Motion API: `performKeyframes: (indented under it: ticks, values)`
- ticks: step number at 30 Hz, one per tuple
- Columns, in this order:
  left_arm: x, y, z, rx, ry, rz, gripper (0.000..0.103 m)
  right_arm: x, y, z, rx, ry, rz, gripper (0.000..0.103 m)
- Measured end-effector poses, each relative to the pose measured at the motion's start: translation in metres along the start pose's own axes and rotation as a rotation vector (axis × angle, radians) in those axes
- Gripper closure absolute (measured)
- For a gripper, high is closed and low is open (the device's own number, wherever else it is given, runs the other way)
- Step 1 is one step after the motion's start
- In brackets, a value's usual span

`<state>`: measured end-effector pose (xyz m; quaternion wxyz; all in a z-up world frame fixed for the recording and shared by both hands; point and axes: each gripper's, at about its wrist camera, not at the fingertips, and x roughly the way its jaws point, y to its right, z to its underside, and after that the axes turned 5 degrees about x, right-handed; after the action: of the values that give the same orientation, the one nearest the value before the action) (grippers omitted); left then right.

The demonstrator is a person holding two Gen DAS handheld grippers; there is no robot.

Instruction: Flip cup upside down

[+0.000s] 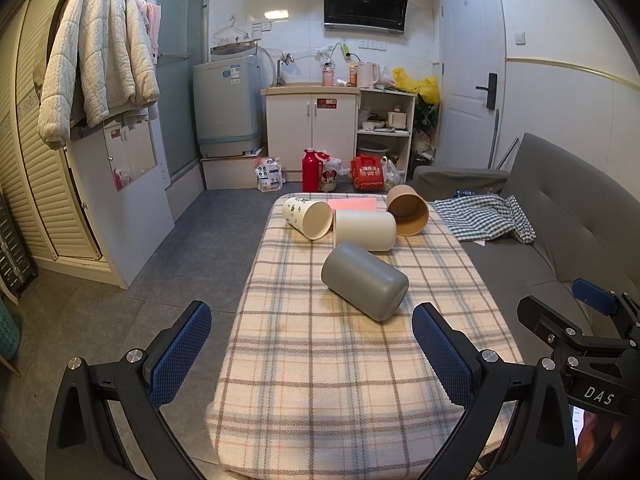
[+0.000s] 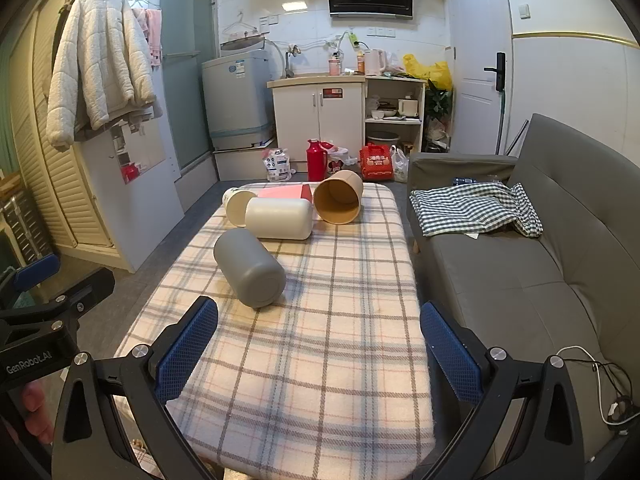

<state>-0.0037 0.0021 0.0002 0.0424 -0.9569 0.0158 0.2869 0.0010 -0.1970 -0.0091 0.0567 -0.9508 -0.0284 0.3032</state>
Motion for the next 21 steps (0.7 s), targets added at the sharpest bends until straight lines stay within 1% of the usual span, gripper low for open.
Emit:
performKeyframes:
  ticks: [21]
  values:
    - [0.0006, 0.0001, 0.0000, 0.001, -0.002, 0.000, 0.000, 0.0021, -0.0057, 0.0042, -0.006, -0.004, -0.004, 0.001]
